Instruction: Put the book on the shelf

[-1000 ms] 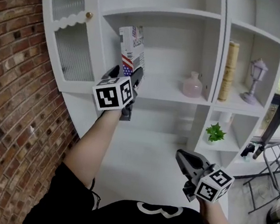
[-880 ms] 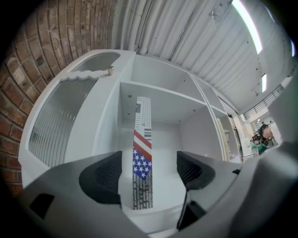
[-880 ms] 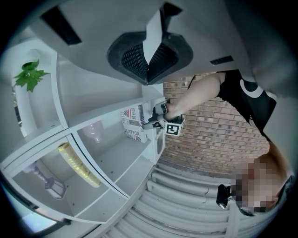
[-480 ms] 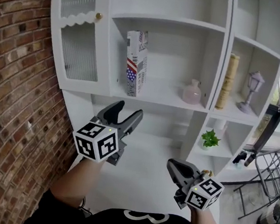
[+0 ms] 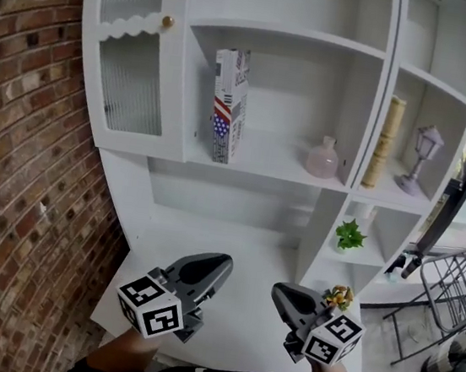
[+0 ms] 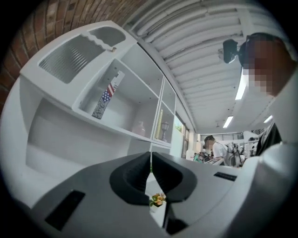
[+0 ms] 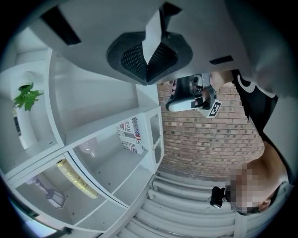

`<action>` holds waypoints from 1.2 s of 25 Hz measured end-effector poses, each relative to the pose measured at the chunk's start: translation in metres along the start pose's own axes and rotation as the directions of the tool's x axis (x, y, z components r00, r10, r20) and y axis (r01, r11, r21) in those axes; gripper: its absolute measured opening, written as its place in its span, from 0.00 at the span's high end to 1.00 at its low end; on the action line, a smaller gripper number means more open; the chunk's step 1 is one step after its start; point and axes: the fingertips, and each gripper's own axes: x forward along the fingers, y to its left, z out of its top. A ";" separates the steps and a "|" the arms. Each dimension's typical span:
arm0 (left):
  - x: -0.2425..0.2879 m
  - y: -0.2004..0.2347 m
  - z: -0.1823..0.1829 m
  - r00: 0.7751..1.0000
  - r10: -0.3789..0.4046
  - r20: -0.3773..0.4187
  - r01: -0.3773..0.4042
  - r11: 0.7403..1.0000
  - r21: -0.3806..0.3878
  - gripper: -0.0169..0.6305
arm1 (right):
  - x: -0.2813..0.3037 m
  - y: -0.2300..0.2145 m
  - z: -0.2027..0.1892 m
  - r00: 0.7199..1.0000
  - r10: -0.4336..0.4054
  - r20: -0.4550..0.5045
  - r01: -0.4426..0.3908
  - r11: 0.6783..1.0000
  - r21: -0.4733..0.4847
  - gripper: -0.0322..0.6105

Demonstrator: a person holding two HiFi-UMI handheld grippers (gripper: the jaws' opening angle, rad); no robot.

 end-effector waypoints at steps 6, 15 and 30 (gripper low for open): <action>-0.013 -0.020 -0.041 0.996 -0.068 -0.057 0.064 0.996 -0.062 0.97 | -0.003 0.011 -0.014 1.000 -0.006 -0.007 0.006 1.000 0.014 0.95; -0.018 -0.026 -0.080 0.993 -0.063 -0.097 0.056 0.996 -0.070 0.97 | -0.012 0.011 -0.030 0.999 -0.039 0.012 0.038 0.994 0.098 0.95; -0.014 -0.020 -0.064 0.996 -0.031 -0.082 0.024 0.996 -0.086 0.97 | -0.006 0.010 -0.014 0.998 0.016 0.054 -0.021 0.996 0.084 0.94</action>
